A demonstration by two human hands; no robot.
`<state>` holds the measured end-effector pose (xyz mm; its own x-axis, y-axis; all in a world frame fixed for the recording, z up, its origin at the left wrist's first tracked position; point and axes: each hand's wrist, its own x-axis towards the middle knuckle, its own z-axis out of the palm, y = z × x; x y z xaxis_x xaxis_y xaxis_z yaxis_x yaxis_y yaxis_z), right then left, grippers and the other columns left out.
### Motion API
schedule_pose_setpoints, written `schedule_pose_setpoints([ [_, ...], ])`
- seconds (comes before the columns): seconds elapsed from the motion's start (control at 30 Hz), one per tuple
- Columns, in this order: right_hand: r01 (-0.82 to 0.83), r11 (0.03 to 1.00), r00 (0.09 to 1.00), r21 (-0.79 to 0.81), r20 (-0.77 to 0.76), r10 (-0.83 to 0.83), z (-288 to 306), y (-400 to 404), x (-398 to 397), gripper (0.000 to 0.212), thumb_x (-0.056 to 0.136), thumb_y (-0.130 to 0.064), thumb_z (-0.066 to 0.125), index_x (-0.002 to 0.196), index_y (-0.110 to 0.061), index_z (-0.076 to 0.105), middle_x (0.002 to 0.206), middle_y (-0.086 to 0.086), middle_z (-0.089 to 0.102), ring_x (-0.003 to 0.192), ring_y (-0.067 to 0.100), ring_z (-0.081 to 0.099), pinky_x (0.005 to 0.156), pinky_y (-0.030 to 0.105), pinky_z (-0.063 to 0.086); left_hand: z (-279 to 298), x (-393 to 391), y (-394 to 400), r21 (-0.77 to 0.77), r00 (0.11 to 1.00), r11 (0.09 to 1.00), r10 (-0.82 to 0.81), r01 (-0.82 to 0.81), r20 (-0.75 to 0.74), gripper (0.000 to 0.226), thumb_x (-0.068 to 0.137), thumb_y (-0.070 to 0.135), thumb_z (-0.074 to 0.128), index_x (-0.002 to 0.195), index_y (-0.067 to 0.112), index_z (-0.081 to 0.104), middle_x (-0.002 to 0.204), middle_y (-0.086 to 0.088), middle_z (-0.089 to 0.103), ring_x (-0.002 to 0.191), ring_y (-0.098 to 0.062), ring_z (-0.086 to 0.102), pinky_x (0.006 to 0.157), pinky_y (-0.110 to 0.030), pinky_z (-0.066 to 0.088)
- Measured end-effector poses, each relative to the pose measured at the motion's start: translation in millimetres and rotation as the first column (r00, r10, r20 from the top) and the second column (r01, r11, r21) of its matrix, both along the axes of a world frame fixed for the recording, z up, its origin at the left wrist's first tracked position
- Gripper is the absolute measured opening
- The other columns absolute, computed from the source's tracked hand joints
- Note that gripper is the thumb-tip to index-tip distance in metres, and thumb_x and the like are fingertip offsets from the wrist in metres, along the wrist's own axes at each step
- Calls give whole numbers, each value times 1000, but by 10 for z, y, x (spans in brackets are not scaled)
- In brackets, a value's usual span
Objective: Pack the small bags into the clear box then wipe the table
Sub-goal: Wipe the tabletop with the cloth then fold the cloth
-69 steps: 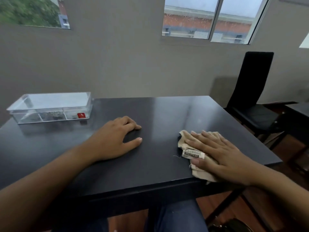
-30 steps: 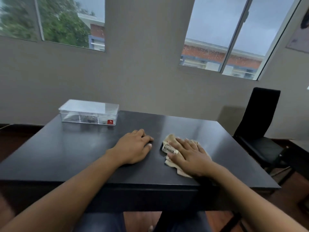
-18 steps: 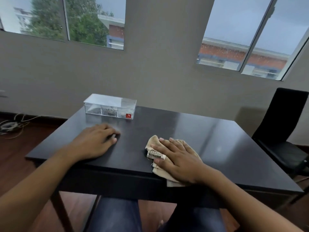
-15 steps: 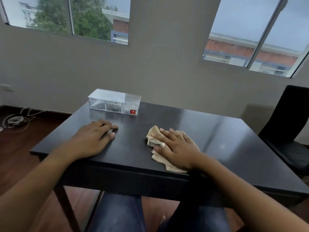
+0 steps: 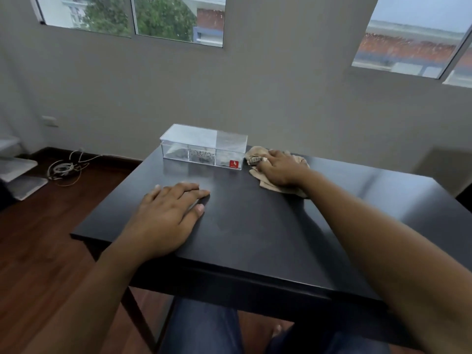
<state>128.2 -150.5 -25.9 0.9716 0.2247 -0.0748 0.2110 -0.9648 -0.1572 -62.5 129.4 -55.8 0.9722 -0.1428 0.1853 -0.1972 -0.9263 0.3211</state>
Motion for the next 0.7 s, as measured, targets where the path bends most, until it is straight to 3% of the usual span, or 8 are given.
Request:
schedule_pose_setpoints([
  [0.13, 31, 1000, 999, 6, 11, -31, 55, 65, 266, 86, 81, -72, 9, 157, -37, 28, 167, -3, 28, 153, 30, 23, 120, 63, 17, 38, -19, -27, -24, 999, 999, 31, -32, -21, 45, 103, 51, 26, 147, 49, 36, 155, 28, 30, 145, -2, 24, 125, -54, 0],
  [0.3, 69, 997, 996, -23, 66, -67, 6, 87, 353, 83, 82, -73, 7, 152, -40, 37, 164, -6, 33, 151, 27, 28, 117, 64, 19, 67, -49, -36, -36, 1000, 999, 23, -24, -15, 44, 105, 48, 28, 148, 49, 36, 155, 28, 31, 146, 0, 23, 124, -55, 0],
  [0.47, 48, 999, 997, -5, 60, -48, -81, 71, 93, 72, 96, -61, 12, 162, -33, 16, 172, -7, 11, 158, 25, 5, 122, 63, 2, 32, -47, -18, -77, 1000, 997, 22, -21, 17, 41, 105, 44, 31, 145, 46, 41, 154, 28, 36, 147, 1, 24, 125, -54, 3],
  [0.7, 66, 998, 996, -4, 56, -66, -70, 87, -425, 72, 97, -54, 14, 164, -29, 4, 173, -3, 7, 159, 24, 2, 126, 54, -1, 1, -52, 16, -111, 998, 994, 26, -20, 53, 39, 104, 41, 35, 142, 42, 47, 152, 25, 41, 146, 0, 29, 125, -49, 7],
])
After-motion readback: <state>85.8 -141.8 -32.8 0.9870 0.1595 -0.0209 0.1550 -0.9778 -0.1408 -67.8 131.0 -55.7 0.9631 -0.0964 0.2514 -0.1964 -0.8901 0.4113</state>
